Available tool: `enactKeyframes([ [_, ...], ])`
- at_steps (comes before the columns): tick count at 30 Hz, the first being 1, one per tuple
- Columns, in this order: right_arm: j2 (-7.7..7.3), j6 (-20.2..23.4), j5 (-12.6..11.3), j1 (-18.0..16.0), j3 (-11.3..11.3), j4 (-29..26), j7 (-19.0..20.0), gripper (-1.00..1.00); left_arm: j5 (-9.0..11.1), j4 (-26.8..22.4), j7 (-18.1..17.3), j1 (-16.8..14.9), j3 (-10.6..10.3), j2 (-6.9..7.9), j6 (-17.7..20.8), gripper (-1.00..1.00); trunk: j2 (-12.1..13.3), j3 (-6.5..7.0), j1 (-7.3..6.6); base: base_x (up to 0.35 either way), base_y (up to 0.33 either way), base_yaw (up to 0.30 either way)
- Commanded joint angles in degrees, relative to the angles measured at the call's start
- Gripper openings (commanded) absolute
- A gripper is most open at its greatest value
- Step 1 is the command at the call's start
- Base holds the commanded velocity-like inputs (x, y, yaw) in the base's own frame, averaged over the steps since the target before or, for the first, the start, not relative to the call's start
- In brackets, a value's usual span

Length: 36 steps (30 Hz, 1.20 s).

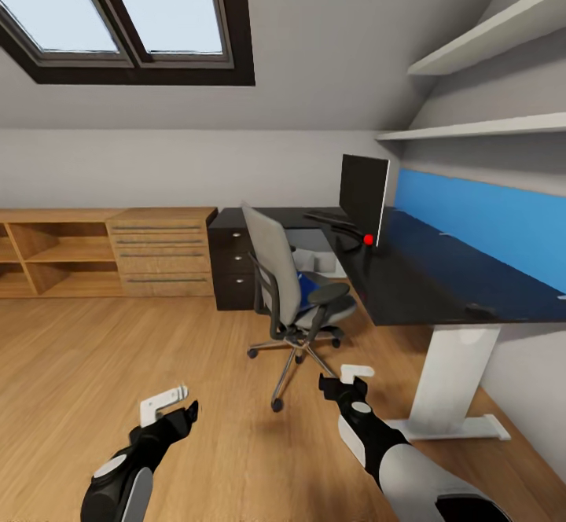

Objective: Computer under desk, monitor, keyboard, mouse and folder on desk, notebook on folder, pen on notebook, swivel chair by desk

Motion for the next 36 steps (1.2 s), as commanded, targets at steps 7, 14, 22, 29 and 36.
enactKeyframes([
  [7, -0.05, -3.01, 0.17, 0.15, -0.07, -0.38, 0.08, 1.0, 0.54, -0.76, 0.58, 1.23, -2.6, 0.07, -0.02, 1.0, -2.85, -1.32, 1.54, 0.0, 0.0, 0.0],
  [14, 0.01, -5.61, 0.09, 0.21, 0.02, -0.37, 0.09, 1.0, 0.51, -0.64, 0.69, 1.32, -2.93, 0.03, -0.04, 1.0, -5.66, -2.58, 3.07, 0.0, 0.0, 0.0],
  [22, 0.01, -5.71, 0.09, 0.19, -0.03, -0.34, 0.09, 1.0, 0.48, -0.4, 0.75, 1.32, -2.95, 0.06, -0.04, 1.0, -8.87, -4.01, 4.83, 0.0, 0.0, 0.0],
  [29, -0.07, -5.7, 0.08, 0.19, -0.05, -0.4, 0.09, 1.0, 0.44, -0.19, 0.78, 1.31, -2.95, 0.03, -0.08, 1.0, -11.67, -5.27, 6.37, 0.0, 0.0, 0.0],
  [36, -0.08, -5.77, 0.16, 0.21, -0.05, -0.4, 0.05, 1.0, 0.43, 0.18, 0.79, 1.32, -2.95, 0.09, -0.12, 1.0, -14.48, -6.53, 7.91, 0.0, 0.0, 0.0],
])
